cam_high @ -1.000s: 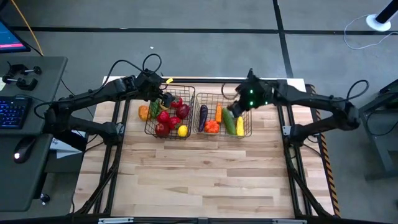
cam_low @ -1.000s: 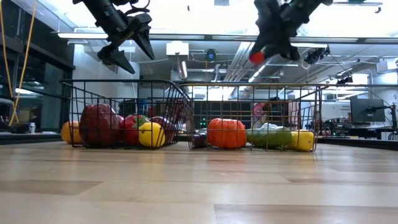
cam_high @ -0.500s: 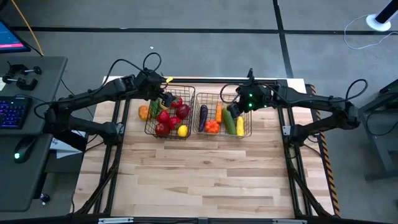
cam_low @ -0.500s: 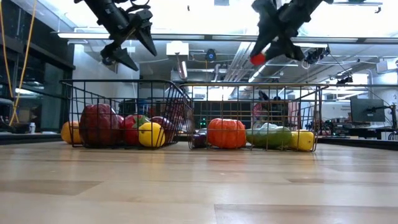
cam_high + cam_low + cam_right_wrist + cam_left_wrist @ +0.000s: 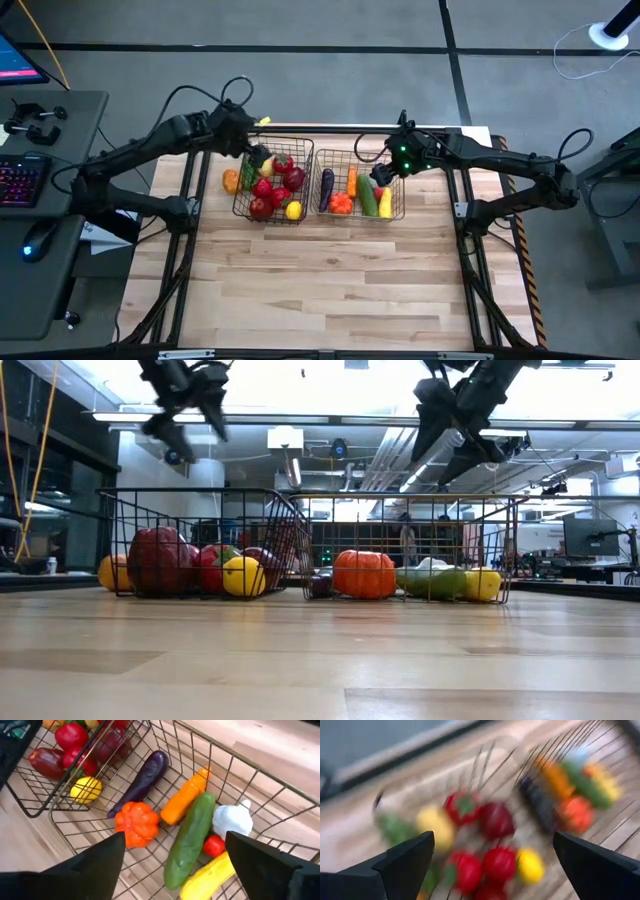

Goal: Sort produce into baskets
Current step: Put the potato into the right wire basket

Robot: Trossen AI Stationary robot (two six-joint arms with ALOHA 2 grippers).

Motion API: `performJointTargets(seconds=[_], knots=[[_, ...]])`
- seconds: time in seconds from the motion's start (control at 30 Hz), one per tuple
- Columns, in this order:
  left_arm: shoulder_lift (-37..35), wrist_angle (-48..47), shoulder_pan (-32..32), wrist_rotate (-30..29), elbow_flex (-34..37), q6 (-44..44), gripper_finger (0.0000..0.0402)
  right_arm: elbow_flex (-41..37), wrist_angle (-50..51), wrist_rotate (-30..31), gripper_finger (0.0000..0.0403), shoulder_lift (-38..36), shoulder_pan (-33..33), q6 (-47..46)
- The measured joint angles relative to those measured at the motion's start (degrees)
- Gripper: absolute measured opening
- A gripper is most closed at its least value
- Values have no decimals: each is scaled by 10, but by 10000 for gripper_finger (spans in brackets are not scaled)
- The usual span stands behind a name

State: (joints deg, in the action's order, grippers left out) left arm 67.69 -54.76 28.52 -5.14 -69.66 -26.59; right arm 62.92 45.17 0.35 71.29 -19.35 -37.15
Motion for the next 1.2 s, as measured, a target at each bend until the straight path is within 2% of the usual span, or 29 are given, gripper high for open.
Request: performJointTargets(seconds=[0.2,0.3,0.4,0.7,1.2], knots=[[-1,-257,0,-43,-3,-74,397,0,-10,51,345,0,0,12],[-1,-316,0,-60,23,-109,397,0,-22,89,346,0,0,12],[0,-303,5,-80,60,-128,397,0,-41,117,346,0,-2,12],[36,-246,8,-137,126,-197,397,0,-64,112,346,0,-1,12],[80,-159,2,-113,129,-213,397,0,-64,106,346,0,-1,12]])
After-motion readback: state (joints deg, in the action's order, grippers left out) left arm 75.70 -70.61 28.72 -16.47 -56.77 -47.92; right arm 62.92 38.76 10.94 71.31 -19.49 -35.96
